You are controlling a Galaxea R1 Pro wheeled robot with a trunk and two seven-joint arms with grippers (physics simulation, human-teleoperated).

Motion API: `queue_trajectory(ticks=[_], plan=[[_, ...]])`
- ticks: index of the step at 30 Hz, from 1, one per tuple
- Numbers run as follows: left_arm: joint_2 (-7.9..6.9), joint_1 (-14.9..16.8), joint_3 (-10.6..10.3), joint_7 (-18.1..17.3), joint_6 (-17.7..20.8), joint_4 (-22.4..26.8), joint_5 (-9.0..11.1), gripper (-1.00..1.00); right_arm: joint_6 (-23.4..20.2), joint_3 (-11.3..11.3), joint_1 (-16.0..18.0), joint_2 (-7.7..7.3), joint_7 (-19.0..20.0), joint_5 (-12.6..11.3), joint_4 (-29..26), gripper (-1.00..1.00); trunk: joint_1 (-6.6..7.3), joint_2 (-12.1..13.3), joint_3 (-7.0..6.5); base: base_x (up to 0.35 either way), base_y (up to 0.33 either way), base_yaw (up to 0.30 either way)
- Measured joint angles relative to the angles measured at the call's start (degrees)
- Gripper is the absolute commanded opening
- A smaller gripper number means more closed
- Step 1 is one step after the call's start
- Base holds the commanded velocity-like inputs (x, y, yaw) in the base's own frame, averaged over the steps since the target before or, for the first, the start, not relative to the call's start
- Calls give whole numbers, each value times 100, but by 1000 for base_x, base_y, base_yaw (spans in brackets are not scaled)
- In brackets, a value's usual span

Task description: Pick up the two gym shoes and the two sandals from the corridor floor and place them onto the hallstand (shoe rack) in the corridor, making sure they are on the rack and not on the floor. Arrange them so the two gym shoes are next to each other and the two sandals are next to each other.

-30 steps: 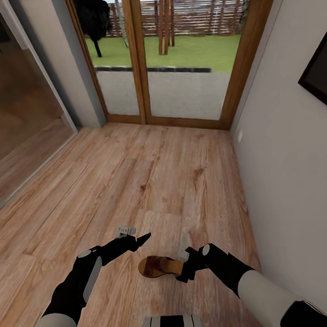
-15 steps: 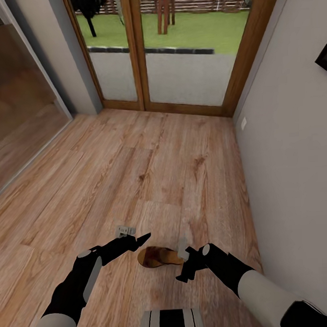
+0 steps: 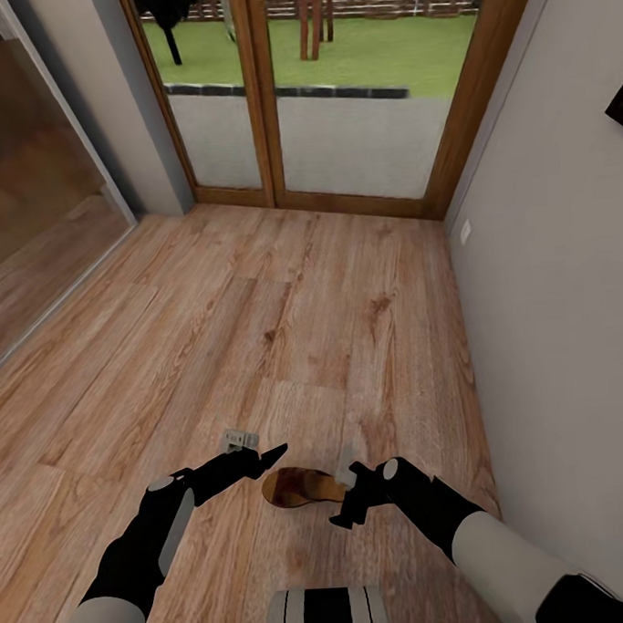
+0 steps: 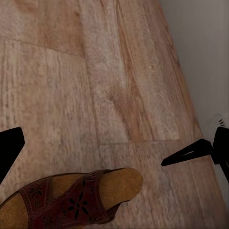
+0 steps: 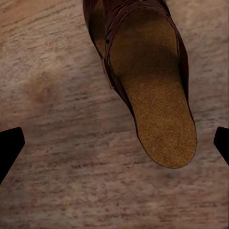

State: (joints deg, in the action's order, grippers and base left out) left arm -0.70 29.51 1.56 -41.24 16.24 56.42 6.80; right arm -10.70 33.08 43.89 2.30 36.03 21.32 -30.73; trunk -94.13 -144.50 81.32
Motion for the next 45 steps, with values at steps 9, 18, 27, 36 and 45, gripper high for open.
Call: queue_trajectory(ticks=[9, 18, 27, 36, 45], plan=[[0, -1, -2, 0, 0, 0, 0, 100, -46, 14, -1, 19, 29, 1, -12, 100, 0, 0, 0, 0, 0, 0], [0, -2, -2, 0, 0, 0, 0, 100, -49, 16, 1, 33, 30, 0, -9, 100, 0, 0, 0, 0, 0, 0], [0, -3, -2, 0, 0, 0, 0, 100, -49, 15, -2, 34, 23, -2, -10, 100, 0, 0, 39, 0, 0, 0], [0, -3, 3, 8, -2, -7, -1, 100, -51, 21, -2, 34, 22, 0, -10, 100, 2, 0, 45, 144, 0, 0], [0, -1, 6, 9, -4, -7, 0, 100, -57, 22, -1, 34, 22, 1, -18, 100, 0, 0, 45, 28, 0, 0]])
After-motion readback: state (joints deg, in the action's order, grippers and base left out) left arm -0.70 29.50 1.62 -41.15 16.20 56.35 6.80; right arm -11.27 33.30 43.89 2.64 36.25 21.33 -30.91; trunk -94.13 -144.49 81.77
